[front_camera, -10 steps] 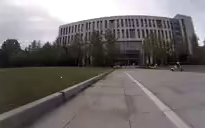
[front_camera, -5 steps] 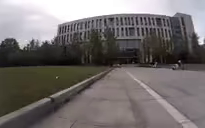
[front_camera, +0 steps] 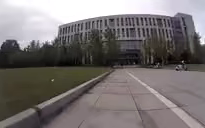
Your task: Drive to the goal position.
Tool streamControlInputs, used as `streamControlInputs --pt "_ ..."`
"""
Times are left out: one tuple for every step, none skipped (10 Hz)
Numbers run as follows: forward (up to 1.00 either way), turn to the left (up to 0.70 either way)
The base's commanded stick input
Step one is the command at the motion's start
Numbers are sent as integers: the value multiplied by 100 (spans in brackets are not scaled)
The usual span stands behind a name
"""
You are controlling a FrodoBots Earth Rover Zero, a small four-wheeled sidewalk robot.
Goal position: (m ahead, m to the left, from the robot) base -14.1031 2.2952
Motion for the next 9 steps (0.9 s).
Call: streamControlInputs --pt "27 0" --pt "4 0" --pt "4 0" --pt "4 0" --pt "4 0" --pt "4 0" --pt "4 0" --pt "4 0" --pt "4 0"
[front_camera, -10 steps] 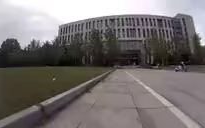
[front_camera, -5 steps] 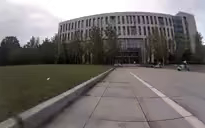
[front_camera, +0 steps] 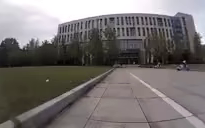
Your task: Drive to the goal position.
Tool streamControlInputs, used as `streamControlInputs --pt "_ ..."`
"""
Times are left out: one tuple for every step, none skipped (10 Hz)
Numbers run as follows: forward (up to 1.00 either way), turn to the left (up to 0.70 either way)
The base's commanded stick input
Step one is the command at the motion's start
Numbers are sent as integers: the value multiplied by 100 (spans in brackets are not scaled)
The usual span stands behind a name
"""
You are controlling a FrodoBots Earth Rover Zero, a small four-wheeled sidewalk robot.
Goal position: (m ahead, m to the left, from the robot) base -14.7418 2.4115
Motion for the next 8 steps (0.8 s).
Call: streamControlInputs --pt "4 0" --pt "4 0" --pt "5 0" --pt "6 0" --pt "7 0" --pt "6 0" --pt "7 0" --pt "7 0"
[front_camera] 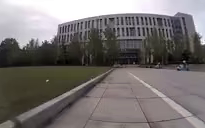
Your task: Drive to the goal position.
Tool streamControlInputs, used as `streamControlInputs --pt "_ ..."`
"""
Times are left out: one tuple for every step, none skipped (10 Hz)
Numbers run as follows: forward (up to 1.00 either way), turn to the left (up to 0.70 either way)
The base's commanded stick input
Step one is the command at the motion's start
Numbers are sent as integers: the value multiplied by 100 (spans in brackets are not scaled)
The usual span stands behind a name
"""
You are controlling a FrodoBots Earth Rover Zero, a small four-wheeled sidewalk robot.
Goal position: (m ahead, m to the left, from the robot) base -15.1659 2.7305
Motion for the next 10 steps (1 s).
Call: streamControlInputs --pt "7 0" --pt "7 0" --pt "7 0" --pt "6 0" --pt "7 0" --pt "7 0" --pt "7 0" --pt "7 0" --pt "7 0" --pt "7 0"
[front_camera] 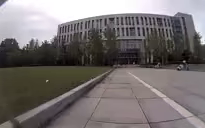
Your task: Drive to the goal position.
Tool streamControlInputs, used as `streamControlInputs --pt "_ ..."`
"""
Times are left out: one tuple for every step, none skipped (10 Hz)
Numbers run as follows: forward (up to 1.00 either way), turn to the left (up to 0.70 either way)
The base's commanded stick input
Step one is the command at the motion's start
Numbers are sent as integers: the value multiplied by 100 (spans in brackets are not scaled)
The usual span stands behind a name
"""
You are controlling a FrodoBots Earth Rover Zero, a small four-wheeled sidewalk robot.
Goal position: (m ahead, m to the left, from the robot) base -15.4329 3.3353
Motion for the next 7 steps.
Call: streamControlInputs --pt "7 0" --pt "7 0" --pt "7 0" --pt "7 0" --pt "7 0" --pt "7 0" --pt "7 0"
